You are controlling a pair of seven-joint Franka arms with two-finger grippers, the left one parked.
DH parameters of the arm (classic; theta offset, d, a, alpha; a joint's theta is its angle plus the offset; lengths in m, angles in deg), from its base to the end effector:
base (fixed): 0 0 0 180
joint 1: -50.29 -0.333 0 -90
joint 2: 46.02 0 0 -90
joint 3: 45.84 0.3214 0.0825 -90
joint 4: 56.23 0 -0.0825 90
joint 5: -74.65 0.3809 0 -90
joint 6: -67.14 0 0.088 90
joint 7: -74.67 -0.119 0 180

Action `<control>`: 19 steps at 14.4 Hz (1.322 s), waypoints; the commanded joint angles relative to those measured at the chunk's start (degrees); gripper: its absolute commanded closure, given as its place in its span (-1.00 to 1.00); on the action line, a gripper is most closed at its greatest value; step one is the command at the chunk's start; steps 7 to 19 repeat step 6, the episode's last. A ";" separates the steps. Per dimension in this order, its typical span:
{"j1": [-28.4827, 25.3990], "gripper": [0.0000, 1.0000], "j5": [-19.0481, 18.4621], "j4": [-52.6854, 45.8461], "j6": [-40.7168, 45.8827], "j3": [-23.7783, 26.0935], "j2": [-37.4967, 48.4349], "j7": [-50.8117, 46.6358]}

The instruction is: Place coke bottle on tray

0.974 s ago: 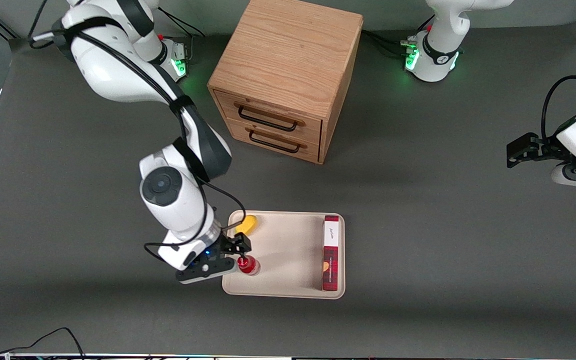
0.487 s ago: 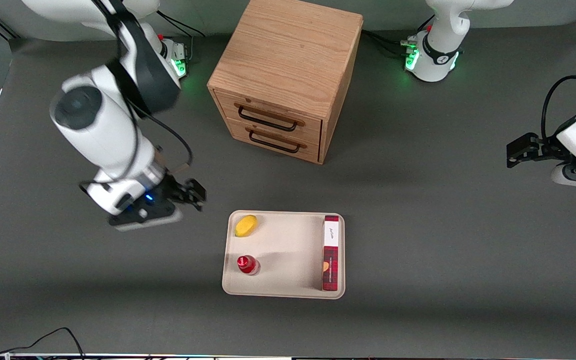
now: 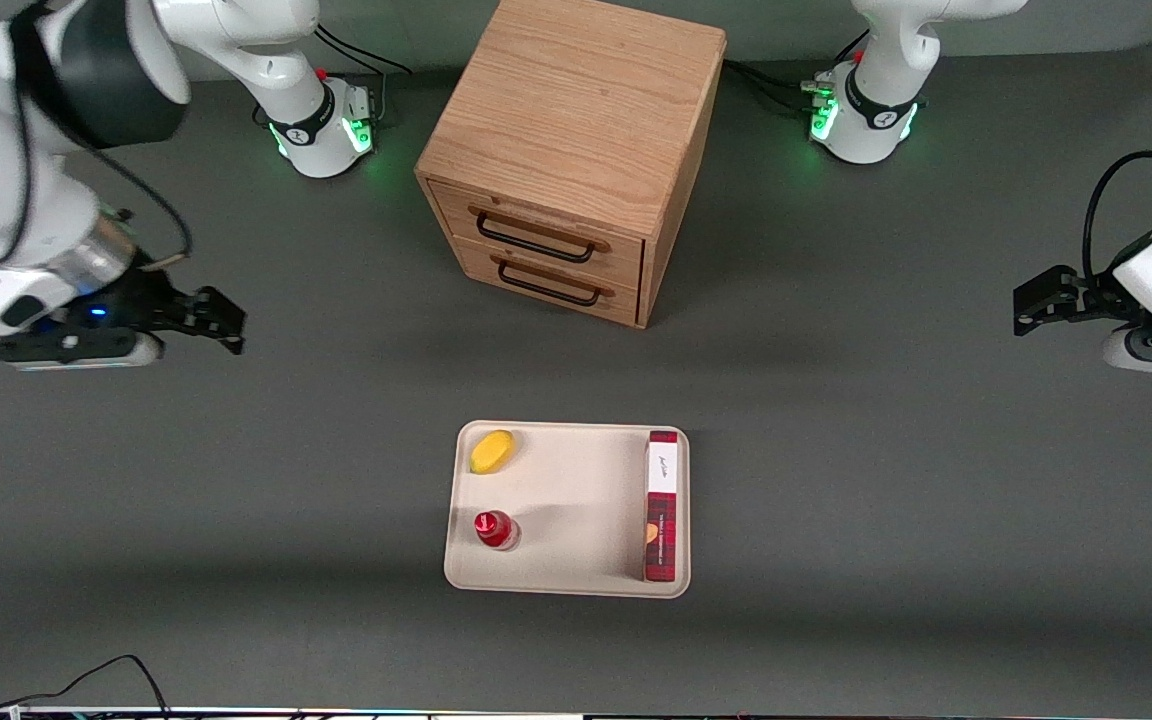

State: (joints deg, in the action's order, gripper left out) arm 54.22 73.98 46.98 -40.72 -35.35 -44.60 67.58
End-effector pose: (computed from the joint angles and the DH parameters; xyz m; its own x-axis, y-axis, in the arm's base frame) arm 0.5607 0.0644 0.5500 0.9943 -0.0059 0.1065 -0.0062 -1.0000 0.0028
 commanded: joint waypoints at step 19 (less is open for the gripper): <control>3.54 -1.00 5.15 0.68 5.30 0.85 4.73 3.75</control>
